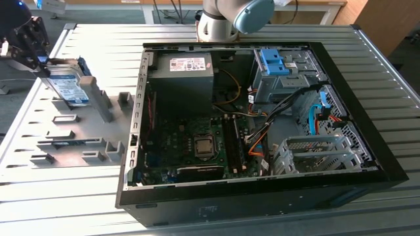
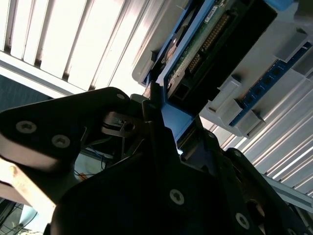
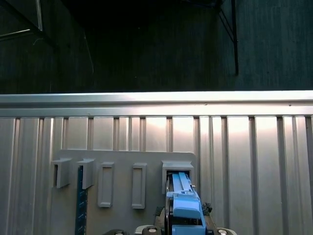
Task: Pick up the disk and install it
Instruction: 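Pick up the disk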
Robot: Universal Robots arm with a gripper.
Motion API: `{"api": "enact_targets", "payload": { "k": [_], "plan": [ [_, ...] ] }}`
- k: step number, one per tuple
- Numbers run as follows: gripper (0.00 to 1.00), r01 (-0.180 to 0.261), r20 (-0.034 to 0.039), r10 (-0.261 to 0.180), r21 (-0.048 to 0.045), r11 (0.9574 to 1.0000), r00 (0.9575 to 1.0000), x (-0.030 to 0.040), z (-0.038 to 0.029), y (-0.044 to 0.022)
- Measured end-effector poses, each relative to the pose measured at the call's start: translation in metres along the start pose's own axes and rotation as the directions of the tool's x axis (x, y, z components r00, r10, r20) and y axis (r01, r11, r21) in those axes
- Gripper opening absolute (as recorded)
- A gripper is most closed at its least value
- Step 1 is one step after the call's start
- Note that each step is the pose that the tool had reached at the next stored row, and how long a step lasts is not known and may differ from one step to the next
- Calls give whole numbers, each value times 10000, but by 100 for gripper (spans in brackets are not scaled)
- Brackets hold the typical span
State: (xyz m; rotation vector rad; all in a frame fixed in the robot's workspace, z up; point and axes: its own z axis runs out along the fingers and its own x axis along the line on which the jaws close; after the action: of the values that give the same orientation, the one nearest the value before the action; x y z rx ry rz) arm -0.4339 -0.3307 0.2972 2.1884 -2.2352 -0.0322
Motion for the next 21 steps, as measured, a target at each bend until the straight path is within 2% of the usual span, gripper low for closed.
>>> {"api": "enact_targets", "payload": {
  "k": [7,21],
  "plan": [
    [36,0,0,0,0,10000,10000,0,-95,2],
    [36,0,0,0,0,10000,10000,-2,-362,9]
  ]
}}
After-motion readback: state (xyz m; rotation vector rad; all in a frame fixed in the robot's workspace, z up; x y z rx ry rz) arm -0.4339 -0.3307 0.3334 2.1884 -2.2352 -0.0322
